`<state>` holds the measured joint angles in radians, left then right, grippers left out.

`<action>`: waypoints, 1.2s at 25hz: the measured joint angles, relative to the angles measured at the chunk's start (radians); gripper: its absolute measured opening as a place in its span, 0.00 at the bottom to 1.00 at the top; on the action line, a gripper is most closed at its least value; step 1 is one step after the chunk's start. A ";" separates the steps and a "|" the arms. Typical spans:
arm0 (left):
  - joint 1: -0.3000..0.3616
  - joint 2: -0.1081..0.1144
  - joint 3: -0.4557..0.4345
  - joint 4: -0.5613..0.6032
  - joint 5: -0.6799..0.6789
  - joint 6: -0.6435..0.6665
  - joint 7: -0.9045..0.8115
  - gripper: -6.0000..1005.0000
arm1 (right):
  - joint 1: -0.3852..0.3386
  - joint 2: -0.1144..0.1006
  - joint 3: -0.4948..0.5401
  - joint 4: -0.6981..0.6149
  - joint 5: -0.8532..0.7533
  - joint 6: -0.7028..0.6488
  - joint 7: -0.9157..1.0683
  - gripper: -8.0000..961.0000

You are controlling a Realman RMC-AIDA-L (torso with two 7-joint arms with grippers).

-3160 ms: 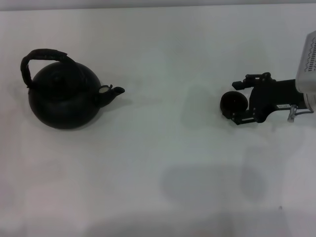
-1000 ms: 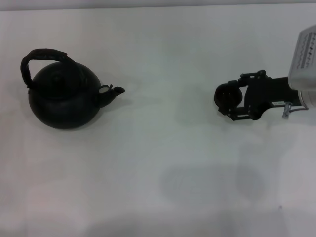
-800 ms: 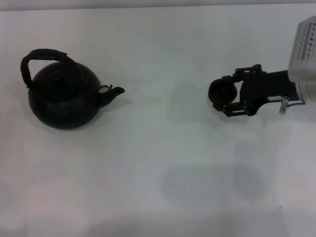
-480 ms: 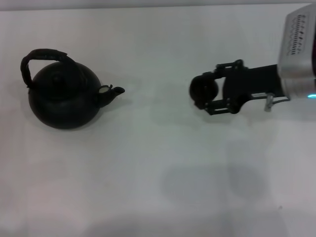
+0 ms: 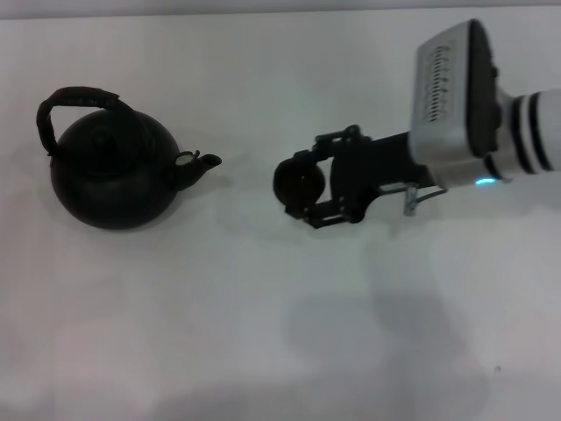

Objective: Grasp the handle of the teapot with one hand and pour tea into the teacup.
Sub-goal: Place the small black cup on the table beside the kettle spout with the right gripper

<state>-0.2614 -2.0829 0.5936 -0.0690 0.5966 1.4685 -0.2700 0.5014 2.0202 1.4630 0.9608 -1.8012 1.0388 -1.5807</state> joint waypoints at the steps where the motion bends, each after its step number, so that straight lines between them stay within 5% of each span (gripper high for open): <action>1: 0.000 0.000 0.000 0.000 0.001 0.000 0.000 0.61 | 0.006 0.002 -0.015 -0.006 0.006 -0.012 0.002 0.75; 14: 0.003 -0.002 0.000 -0.002 0.030 0.001 -0.010 0.61 | 0.078 0.006 -0.213 -0.061 0.057 -0.191 0.062 0.75; 30: 0.001 0.000 0.000 -0.001 0.039 0.001 -0.011 0.61 | 0.112 0.005 -0.271 -0.088 0.044 -0.243 0.078 0.75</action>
<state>-0.2607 -2.0831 0.5936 -0.0705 0.6352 1.4695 -0.2808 0.6134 2.0248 1.1921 0.8727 -1.7568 0.7959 -1.5032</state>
